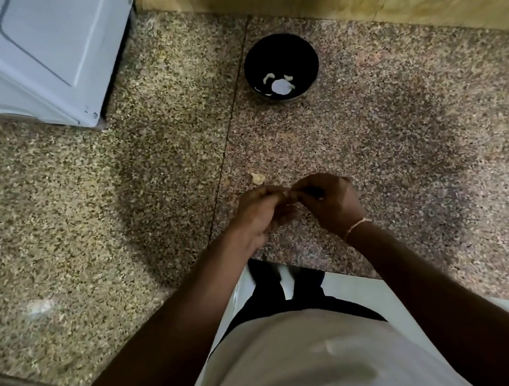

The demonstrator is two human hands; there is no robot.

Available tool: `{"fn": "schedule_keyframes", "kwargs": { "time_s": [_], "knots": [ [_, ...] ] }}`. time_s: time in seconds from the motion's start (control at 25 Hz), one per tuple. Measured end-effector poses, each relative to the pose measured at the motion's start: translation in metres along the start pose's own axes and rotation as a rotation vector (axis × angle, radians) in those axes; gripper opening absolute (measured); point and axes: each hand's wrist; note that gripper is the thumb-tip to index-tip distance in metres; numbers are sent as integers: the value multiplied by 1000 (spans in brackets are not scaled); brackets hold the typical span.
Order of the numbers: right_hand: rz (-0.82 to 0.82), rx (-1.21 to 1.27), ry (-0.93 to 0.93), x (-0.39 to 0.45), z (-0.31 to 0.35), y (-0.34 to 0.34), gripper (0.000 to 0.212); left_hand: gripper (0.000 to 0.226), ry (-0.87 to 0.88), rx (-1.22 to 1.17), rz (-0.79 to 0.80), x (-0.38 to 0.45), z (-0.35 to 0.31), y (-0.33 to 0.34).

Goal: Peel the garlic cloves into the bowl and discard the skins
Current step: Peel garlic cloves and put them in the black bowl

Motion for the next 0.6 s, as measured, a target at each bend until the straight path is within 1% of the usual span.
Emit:
{"fn": "schedule_keyframes", "kwargs": {
  "time_s": [0.12, 0.24, 0.32, 0.44, 0.52, 0.6],
  "knots": [
    [15, -53, 18, 8, -3, 0, 9, 12, 56, 51, -2, 8, -3, 3],
    [33, -113, 47, 17, -6, 2, 13, 12, 91, 142, -24, 17, -4, 7],
    [22, -159, 38, 21, -8, 3, 17, 11, 108, 198, -103, 24, -1, 10],
    [-27, -268, -46, 21, -9, 7, 19, 12, 135, 324, -226, 33, 6, 10],
    [-68, -305, -61, 19, -8, 11, 15, 13, 143, 372, -251, 36, 9, 10],
    [-79, -281, -36, 18, -8, 15, 15, 12, 142, 392, -271, 39, 11, 11]
  ]
}}
Point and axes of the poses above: each hand's wrist, its own x-axis towards the middle knuckle, its own y-axis out of the palm, z = x × y, and after that the axes turned 15 degrees about -x, right-handed
